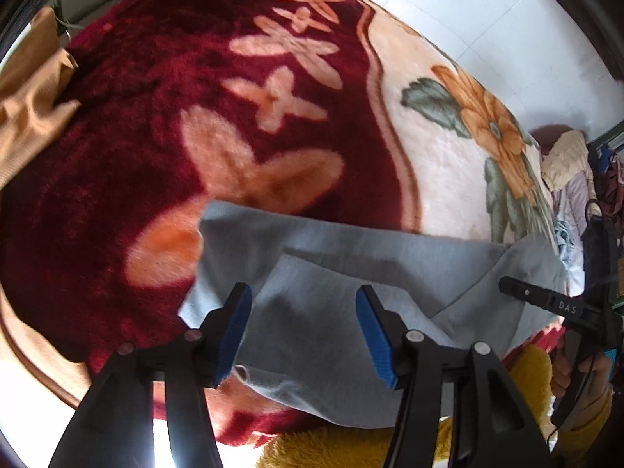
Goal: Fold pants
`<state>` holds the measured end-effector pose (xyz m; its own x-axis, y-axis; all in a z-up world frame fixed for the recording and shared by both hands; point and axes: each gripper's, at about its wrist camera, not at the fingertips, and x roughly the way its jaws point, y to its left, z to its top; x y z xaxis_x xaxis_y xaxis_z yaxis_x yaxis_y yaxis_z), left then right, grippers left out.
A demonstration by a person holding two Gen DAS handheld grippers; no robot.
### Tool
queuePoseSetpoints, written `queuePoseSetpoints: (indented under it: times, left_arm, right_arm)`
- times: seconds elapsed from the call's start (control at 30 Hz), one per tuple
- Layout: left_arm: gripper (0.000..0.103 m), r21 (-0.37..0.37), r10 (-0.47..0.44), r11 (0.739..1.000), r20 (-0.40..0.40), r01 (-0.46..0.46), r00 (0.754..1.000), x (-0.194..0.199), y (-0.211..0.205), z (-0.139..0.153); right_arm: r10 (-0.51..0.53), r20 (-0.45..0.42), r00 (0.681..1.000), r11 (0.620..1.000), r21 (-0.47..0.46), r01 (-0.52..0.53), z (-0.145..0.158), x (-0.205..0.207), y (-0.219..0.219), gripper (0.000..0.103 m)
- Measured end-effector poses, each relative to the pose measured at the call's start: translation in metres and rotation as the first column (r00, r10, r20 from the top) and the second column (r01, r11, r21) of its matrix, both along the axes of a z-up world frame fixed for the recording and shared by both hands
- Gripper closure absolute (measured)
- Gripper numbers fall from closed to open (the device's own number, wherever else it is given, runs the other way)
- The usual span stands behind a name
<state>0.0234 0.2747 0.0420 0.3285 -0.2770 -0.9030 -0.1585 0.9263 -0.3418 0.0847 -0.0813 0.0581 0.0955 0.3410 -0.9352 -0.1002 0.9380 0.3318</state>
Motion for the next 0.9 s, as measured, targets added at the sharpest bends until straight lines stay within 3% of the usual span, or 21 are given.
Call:
queuePoseSetpoints:
  times: [0.2, 0.3, 0.4, 0.47, 0.5, 0.53, 0.63, 0.77, 0.9]
  left_arm:
    - [0.044, 0.057, -0.021, 0.998, -0.022, 0.023, 1.000, 0.000, -0.005, -0.018]
    - [0.035, 0.062, -0.038, 0.997, -0.003, 0.038, 0.999, 0.000, -0.009, -0.019]
    - [0.035, 0.066, -0.025, 0.997, 0.012, 0.024, 1.000, -0.002, -0.012, -0.023]
    - [0.046, 0.087, -0.019, 0.996, 0.025, 0.017, 1.000, -0.005, -0.014, -0.022]
    - [0.070, 0.096, -0.021, 0.995, 0.026, 0.018, 0.999, -0.007, -0.014, -0.022]
    - [0.086, 0.093, -0.021, 0.996, 0.025, 0.018, 0.999, -0.010, -0.014, -0.022]
    - [0.095, 0.043, 0.008, 0.999, 0.042, -0.010, 0.999, -0.017, -0.008, -0.017]
    - [0.097, -0.001, 0.051, 0.999, 0.085, -0.051, 0.995, -0.031, 0.000, -0.005]
    - [0.097, -0.008, 0.054, 0.999, 0.096, -0.054, 0.994, -0.037, -0.001, 0.000]
  right_arm:
    - [0.006, 0.009, 1.000, 1.000, -0.011, -0.006, -0.005, -0.002, -0.002, 0.053]
    - [-0.004, -0.002, 1.000, 1.000, 0.008, 0.004, -0.009, -0.001, -0.006, 0.053]
    - [-0.007, -0.011, 1.000, 1.000, 0.013, 0.007, -0.013, 0.000, -0.008, 0.053]
    - [0.002, -0.008, 1.000, 1.000, 0.009, -0.001, -0.013, -0.001, -0.008, 0.053]
    - [0.003, -0.007, 1.000, 1.000, 0.008, -0.003, -0.013, -0.001, -0.008, 0.053]
    - [0.003, -0.007, 1.000, 1.000, 0.009, -0.003, -0.013, -0.001, -0.008, 0.053]
    - [-0.015, -0.022, 1.000, 0.999, 0.028, 0.016, -0.013, 0.000, -0.012, 0.053]
    - [-0.084, -0.079, 0.993, 0.993, 0.072, 0.090, -0.016, 0.009, -0.017, 0.053]
    - [-0.162, -0.130, 0.978, 0.984, 0.052, 0.170, -0.022, 0.017, -0.013, 0.053]
